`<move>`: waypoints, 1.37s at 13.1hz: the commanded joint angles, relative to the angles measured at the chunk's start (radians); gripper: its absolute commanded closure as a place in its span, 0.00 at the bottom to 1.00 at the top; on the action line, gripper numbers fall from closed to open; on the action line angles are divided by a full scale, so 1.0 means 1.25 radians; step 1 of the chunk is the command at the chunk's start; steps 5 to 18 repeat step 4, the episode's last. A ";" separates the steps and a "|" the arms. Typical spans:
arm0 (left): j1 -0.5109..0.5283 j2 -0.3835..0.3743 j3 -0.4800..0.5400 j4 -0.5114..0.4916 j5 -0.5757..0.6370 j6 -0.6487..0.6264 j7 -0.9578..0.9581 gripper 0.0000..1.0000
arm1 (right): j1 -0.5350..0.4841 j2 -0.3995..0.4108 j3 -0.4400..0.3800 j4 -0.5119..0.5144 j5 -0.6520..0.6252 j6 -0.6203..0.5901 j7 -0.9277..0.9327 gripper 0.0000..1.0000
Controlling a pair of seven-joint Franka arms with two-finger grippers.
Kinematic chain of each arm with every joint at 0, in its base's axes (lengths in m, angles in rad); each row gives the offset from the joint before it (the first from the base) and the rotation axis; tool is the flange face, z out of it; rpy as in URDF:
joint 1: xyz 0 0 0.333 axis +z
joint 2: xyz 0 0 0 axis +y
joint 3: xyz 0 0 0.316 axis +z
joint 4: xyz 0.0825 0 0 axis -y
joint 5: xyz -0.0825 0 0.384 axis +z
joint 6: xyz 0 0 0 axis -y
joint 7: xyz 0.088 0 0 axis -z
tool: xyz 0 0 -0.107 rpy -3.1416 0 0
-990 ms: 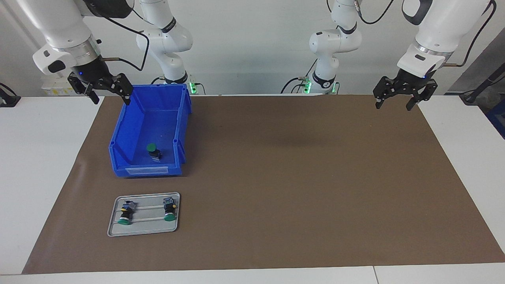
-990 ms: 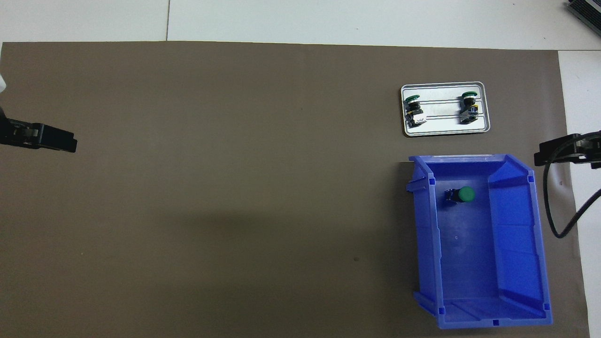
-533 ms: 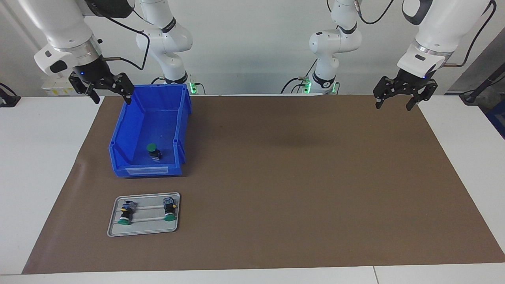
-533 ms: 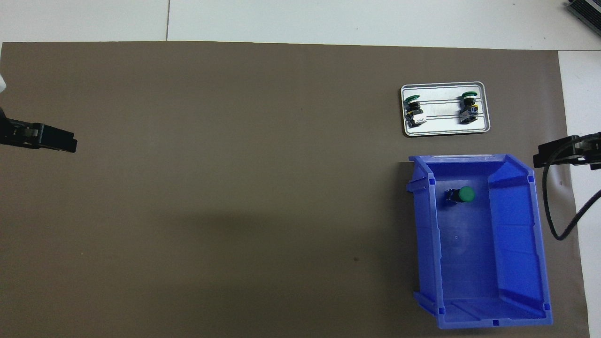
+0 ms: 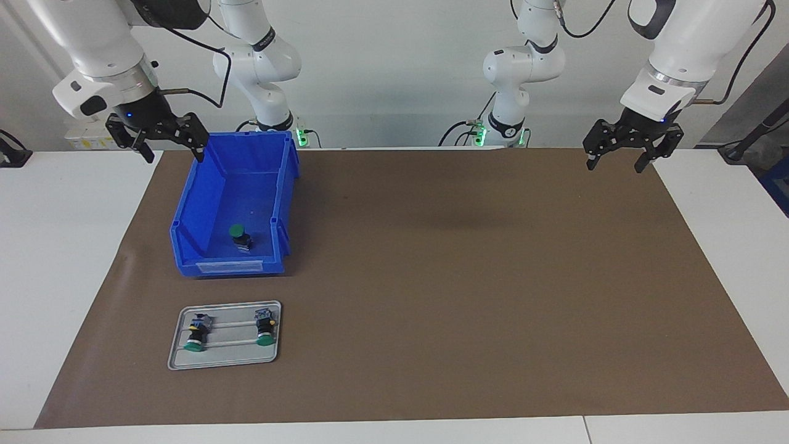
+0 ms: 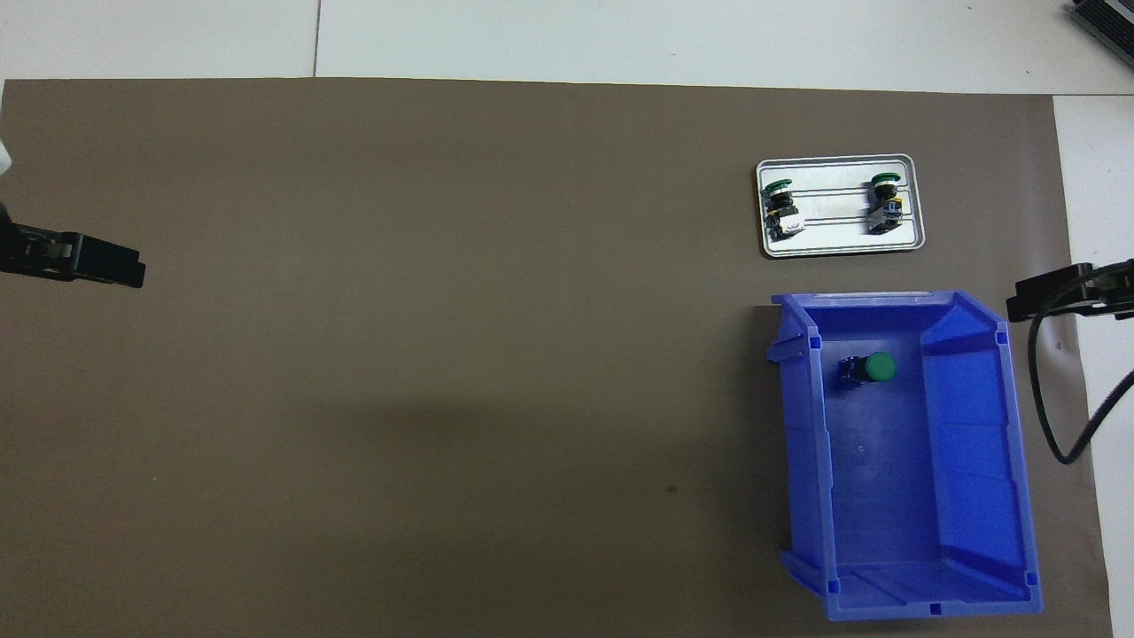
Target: Place and press button with both arms
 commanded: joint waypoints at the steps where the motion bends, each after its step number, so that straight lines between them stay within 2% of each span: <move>1: 0.011 -0.014 -0.009 -0.015 0.012 -0.006 -0.004 0.00 | -0.007 -0.020 0.004 -0.021 -0.011 0.004 -0.003 0.00; 18: 0.011 -0.014 -0.009 -0.015 0.012 -0.006 -0.004 0.00 | -0.008 -0.022 0.004 -0.021 -0.011 0.006 0.004 0.00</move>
